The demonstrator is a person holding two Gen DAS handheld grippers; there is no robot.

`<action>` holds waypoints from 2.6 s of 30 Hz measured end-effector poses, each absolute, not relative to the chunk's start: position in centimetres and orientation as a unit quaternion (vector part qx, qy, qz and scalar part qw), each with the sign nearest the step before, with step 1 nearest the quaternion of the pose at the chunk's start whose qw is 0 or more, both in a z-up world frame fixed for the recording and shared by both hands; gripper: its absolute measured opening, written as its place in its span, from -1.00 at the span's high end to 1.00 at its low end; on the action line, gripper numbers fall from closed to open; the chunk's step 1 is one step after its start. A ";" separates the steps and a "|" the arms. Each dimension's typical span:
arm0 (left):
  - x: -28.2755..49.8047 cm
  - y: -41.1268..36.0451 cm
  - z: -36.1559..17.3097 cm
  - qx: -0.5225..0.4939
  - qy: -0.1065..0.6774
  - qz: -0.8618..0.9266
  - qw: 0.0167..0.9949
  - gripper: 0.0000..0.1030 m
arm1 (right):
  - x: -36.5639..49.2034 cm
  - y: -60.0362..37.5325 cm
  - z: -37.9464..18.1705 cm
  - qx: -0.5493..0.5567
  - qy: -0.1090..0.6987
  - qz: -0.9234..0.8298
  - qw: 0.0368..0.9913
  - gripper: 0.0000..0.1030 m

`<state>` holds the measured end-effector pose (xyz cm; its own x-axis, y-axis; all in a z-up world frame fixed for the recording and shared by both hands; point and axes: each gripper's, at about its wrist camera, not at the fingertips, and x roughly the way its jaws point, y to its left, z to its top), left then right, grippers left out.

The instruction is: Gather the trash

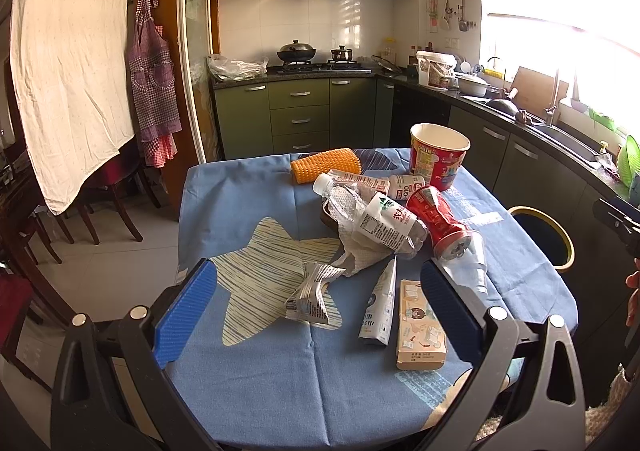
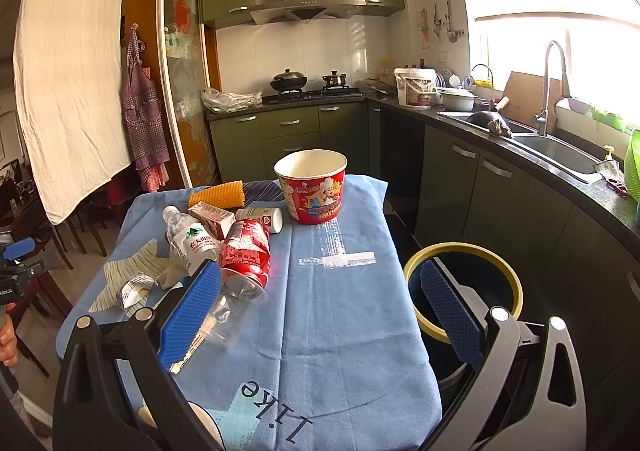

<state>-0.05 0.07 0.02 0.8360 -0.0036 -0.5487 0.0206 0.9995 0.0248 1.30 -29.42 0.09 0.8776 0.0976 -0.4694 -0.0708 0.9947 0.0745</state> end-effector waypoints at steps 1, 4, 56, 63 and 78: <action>0.0 0.0 0.0 0.015 0.287 -0.006 0.958 -0.89 | 1.3 -29.4 0.1 0.028 0.244 0.043 0.969 -0.92; 0.0 0.1 0.0 0.015 0.288 -0.006 0.958 -0.89 | 1.4 -29.5 0.1 0.028 0.244 0.043 0.968 -0.92; 0.1 -0.2 -1.4 0.018 0.293 -0.005 0.956 -0.89 | 1.8 -29.5 -0.7 0.029 0.253 0.040 0.966 -0.92; 1.3 -0.6 -1.8 0.021 0.301 -0.006 0.953 -0.89 | 3.8 -29.3 -1.0 0.016 0.277 0.046 0.960 -0.92; 16.6 1.0 0.2 0.028 0.310 0.014 0.950 -0.89 | 27.9 -30.2 2.5 0.030 0.423 0.075 0.903 -0.90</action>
